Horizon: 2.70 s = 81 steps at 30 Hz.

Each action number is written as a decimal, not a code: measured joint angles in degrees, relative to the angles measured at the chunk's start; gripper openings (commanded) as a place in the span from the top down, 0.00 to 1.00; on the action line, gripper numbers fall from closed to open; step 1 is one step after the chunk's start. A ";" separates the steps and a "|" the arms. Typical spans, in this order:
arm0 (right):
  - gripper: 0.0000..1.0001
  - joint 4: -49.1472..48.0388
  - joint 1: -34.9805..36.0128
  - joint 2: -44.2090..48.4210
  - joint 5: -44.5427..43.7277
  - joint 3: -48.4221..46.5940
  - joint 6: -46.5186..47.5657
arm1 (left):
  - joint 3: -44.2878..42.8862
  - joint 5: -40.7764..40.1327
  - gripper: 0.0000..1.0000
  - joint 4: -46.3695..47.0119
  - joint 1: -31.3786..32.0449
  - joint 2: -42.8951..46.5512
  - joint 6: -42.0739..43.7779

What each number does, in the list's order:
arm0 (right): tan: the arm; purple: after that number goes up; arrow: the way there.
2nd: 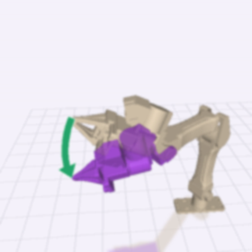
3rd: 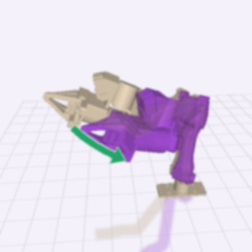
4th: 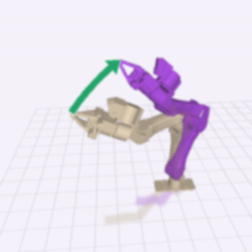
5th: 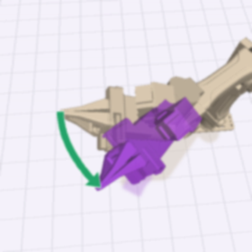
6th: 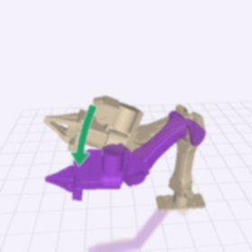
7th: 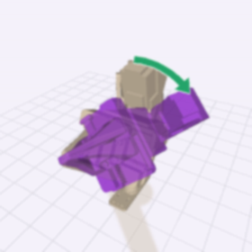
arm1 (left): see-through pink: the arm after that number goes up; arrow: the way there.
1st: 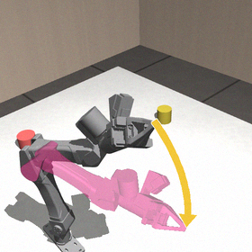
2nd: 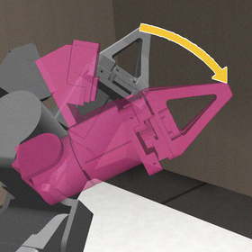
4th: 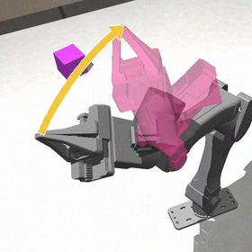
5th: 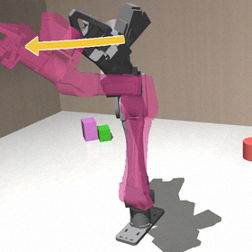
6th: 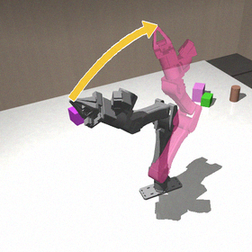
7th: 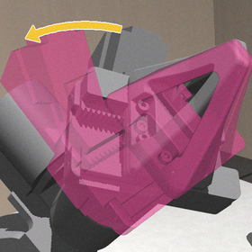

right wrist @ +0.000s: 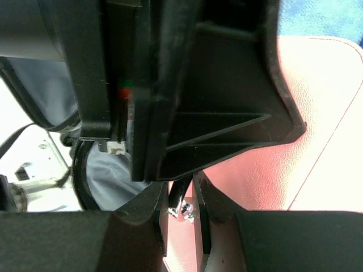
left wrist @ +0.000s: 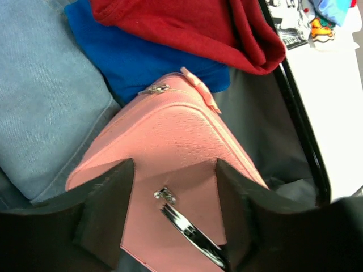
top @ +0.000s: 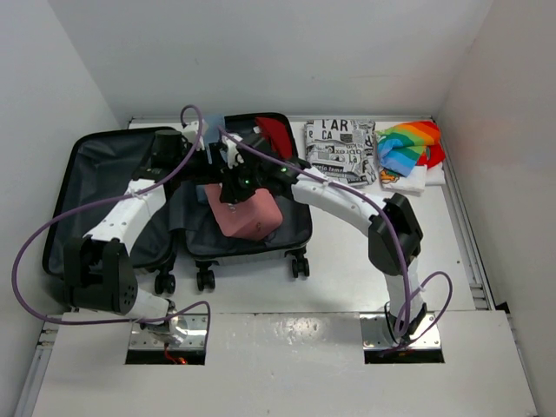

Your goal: Pack the luggage

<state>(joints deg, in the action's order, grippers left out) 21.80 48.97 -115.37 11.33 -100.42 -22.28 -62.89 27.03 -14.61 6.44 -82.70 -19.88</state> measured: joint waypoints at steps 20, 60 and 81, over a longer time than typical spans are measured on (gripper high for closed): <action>1.00 -16.24 -20.57 23.21 17.66 29.46 -22.53 | -2.21 -2.45 0.01 1.99 -7.76 10.19 -0.26; 0.34 -15.17 -39.34 24.96 16.55 27.67 -21.53 | -3.87 -11.23 0.02 -4.15 17.57 6.78 12.04; 0.00 -11.10 -49.03 0.37 20.94 24.68 68.81 | -13.44 -16.50 0.00 -7.82 8.48 2.91 12.44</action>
<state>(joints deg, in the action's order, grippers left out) 10.70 -0.05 -115.00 32.27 -75.75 46.52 -76.34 10.52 -22.44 14.92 -79.79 -7.44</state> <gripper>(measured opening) 0.988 0.995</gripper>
